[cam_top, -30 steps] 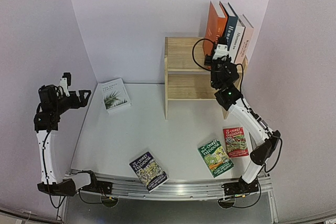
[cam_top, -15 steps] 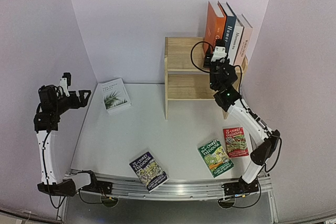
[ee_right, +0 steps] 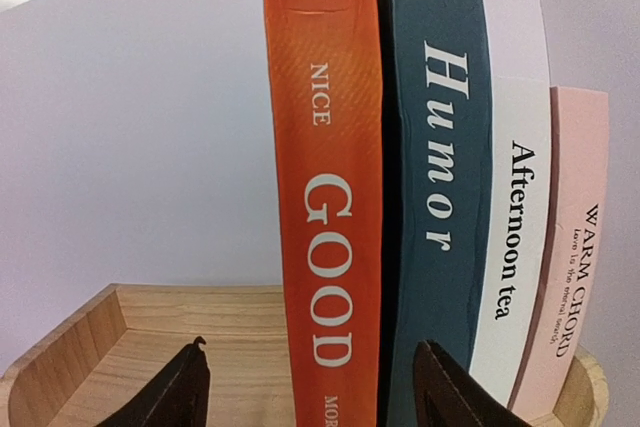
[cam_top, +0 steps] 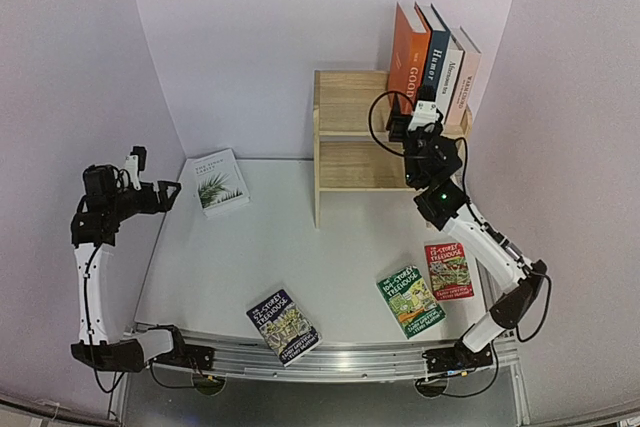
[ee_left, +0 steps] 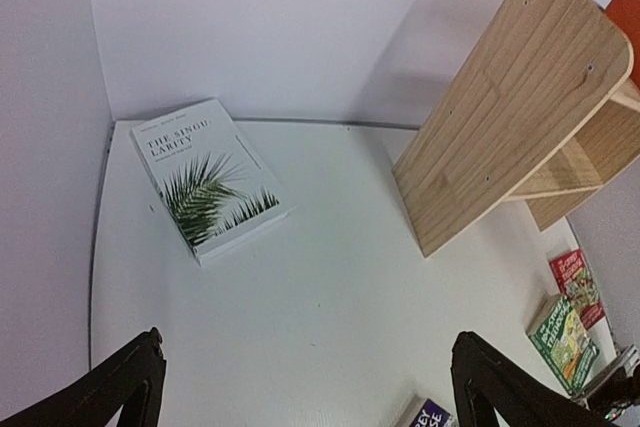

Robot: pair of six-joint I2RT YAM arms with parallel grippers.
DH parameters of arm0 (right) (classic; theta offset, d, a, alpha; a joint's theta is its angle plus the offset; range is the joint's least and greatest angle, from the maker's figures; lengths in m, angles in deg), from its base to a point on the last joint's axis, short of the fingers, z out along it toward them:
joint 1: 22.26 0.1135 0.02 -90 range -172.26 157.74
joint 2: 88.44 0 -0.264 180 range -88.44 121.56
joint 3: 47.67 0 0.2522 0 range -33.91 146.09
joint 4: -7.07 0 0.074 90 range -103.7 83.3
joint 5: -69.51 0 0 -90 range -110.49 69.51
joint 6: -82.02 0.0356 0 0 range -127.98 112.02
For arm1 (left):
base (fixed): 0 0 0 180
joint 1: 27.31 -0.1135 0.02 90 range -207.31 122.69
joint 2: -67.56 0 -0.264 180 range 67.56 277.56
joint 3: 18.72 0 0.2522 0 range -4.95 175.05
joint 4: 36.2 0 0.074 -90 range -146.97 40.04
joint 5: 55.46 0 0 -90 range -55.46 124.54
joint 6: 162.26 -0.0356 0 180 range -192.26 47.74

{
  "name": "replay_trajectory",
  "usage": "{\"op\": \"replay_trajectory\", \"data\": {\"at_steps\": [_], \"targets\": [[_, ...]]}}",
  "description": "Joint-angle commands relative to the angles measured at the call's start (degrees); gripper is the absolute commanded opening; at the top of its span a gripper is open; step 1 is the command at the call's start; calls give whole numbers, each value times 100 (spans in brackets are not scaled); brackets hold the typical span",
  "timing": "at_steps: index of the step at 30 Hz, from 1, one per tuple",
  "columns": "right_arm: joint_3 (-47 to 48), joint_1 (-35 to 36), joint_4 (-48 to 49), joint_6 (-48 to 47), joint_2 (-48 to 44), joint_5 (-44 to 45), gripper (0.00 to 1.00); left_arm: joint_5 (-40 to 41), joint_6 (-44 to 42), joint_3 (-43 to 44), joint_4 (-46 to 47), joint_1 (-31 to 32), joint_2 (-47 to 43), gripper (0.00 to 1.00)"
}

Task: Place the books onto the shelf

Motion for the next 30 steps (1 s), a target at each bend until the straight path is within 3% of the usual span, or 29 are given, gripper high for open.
{"op": "replay_trajectory", "data": {"at_steps": [1,5,8,11,15,19,22,30], "targets": [[-380,191,162,252,-604,240,84,-154,-1140,-207,-918,8,779,100],[-696,344,-185,586,-1006,215,86,714,-2203,-201,-1073,293,1611,100],[-921,390,-697,1098,-1331,160,88,1663,-2864,-249,-656,837,2148,100],[-1238,395,-966,1364,-1606,159,88,2088,-3274,-227,-58,1075,2662,100],[-1097,381,-1564,1522,-1730,-95,67,2482,-3510,248,371,1082,3567,100],[-383,98,-2878,2105,-1549,-755,54,2607,-3835,668,733,1087,4305,100],[-70,-26,-3302,2375,-1415,-918,54,2815,-4242,689,1091,1112,4635,100],[-368,-27,-3316,2726,-1618,-923,60,2974,-5426,672,1487,1209,5306,100]]}}
